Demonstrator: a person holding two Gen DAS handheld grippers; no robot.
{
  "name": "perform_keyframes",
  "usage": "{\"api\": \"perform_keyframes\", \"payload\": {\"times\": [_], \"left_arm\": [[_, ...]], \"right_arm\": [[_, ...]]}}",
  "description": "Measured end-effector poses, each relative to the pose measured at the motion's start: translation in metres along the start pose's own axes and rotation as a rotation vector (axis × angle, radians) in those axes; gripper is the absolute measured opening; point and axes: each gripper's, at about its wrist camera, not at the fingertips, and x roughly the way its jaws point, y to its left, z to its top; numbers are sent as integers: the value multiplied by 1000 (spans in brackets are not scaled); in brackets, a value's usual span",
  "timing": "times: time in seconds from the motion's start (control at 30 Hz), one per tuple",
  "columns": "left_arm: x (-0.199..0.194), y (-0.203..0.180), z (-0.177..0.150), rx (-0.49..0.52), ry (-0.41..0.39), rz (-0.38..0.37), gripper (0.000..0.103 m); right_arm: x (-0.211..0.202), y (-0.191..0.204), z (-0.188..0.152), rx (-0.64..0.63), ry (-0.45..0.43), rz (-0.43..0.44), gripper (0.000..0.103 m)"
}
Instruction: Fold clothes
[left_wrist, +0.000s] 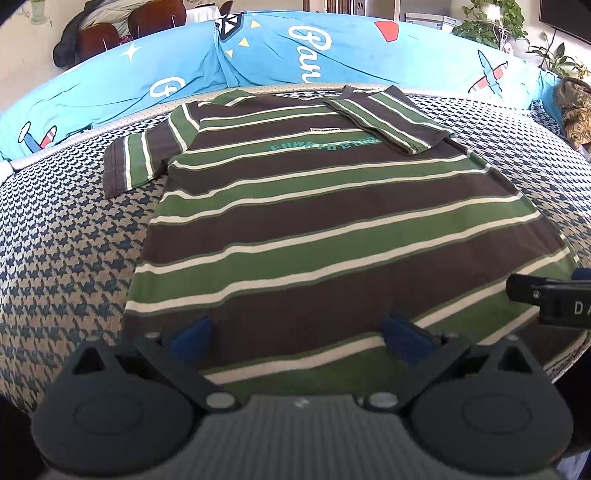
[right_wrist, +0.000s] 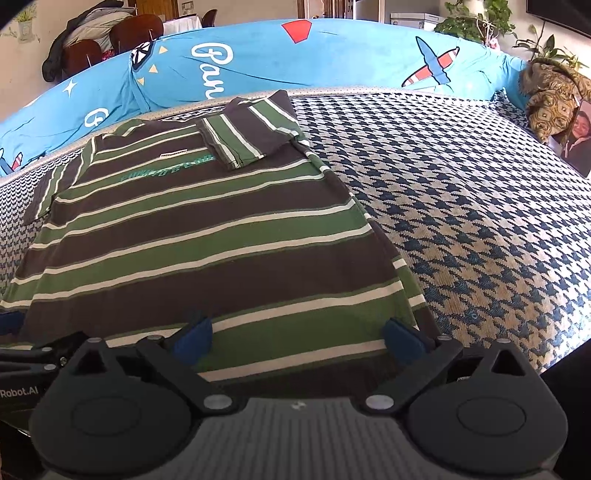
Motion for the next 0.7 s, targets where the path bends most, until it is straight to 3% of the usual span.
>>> {"api": "perform_keyframes", "payload": {"times": [0.37,0.7], "left_arm": [[-1,43,24,-108,-26,75,103],[27,80,62,-174,-5,146,103]], "right_arm": [[-7,-2,42,-101,-86,140,100],[23,0,76,-144,-66,254,100]]}}
